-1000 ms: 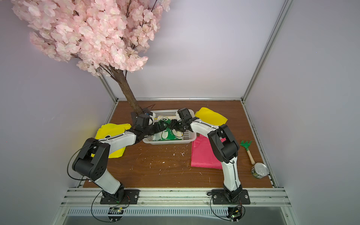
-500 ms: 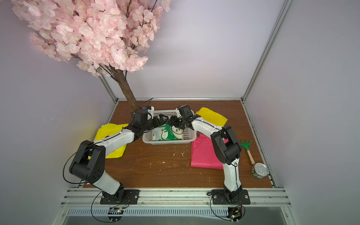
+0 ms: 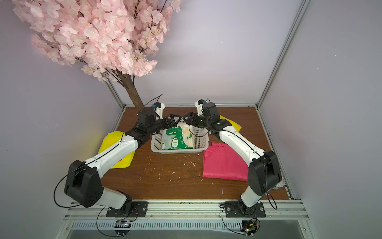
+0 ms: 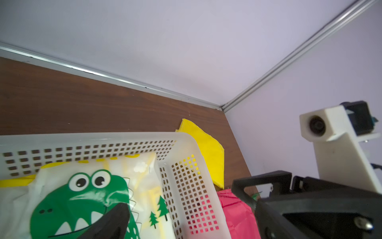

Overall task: Put the folded raincoat in the basket
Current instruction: Place the raincoat in the basket, then pick up the raincoat from the center of the board.

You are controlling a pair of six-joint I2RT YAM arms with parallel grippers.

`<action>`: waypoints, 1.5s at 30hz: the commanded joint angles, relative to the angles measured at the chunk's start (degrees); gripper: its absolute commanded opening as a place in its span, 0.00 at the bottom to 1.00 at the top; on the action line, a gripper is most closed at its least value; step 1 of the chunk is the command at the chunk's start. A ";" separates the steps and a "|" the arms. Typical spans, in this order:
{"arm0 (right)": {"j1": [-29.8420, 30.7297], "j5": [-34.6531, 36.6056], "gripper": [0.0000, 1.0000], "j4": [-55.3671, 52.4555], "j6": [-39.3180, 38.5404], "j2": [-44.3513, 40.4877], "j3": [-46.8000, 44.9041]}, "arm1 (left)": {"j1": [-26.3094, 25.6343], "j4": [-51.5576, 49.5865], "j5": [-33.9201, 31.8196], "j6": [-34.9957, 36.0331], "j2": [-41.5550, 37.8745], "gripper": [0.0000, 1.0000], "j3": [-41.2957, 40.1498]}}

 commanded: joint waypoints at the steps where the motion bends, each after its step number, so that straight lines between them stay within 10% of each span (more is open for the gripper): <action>1: -2.85 0.78 0.64 -0.51 0.47 -8.63 -5.06 | -4.98 -4.35 -0.90 2.32 -3.08 1.00 0.59; 17: -25.77 3.92 0.64 -22.04 -3.97 -44.66 -36.45 | -26.41 4.44 -12.64 -10.78 -8.35 1.00 -15.47; 28: -46.47 4.69 0.66 -29.15 -11.34 -46.47 -41.60 | -30.90 16.65 -11.06 -14.53 1.86 1.00 -18.77; 45: -48.91 2.36 0.70 -21.76 -2.70 -45.06 -50.70 | -33.09 22.46 -10.81 -16.06 12.36 1.00 -21.75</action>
